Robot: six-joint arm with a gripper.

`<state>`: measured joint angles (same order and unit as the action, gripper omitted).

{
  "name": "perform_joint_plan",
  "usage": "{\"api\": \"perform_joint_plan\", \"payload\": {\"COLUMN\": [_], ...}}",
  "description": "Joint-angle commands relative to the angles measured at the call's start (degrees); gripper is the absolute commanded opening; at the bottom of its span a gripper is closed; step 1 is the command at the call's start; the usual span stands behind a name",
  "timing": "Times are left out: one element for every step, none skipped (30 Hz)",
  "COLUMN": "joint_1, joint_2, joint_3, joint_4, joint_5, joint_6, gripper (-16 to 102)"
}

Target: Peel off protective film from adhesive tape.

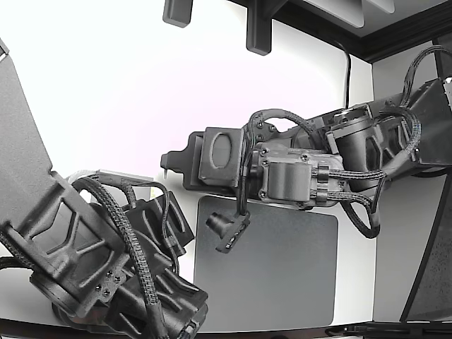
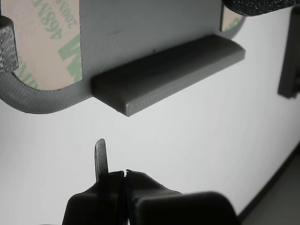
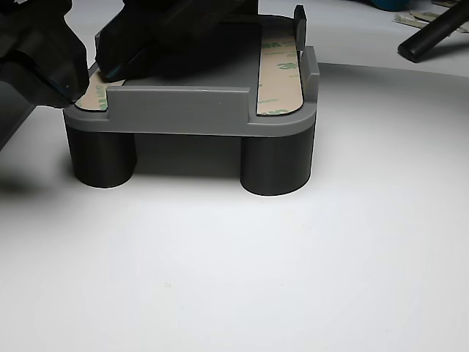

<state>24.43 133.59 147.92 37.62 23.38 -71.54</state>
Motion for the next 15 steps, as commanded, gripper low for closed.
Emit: {"api": "perform_joint_plan", "payload": {"joint_1": [0.1, 0.4, 0.7, 1.1, 1.5, 1.8, 1.9, 2.2, 2.4, 2.5, 2.5, 2.5, 2.6, 2.9, 3.3], "joint_2": [0.9, 0.8, 0.6, 0.4, 0.2, -0.2, -0.7, -1.2, -1.6, -1.8, -2.0, -2.3, -2.6, -3.1, -3.8], "joint_3": [-1.3, -1.2, -1.2, -1.2, -1.2, -1.3, -1.5, -1.8, -1.8, -1.9, -1.9, -1.9, -1.9, -2.1, -2.5], "joint_4": [-0.8, -0.9, -0.9, -0.9, -0.9, -0.9, -0.8, -0.7, -0.7, -0.7, -0.9, -1.1, -1.4, -1.5, -1.5], "joint_5": [0.7, 0.9, 0.9, 1.0, 1.3, 1.6, 1.8, 2.0, 2.4, 2.7, 3.1, 3.3, 3.5, 4.0, 4.6], "joint_6": [-0.1, 0.2, 0.4, 0.5, 0.8, 1.1, 1.3, 1.7, 2.0, 2.3, 2.5, 2.5, 2.9, 3.3, 4.0], "gripper": [-12, -12, -12, -12, -12, -12, -12, -12, -12, -12, -12, -12, -12, -12, -12]}}
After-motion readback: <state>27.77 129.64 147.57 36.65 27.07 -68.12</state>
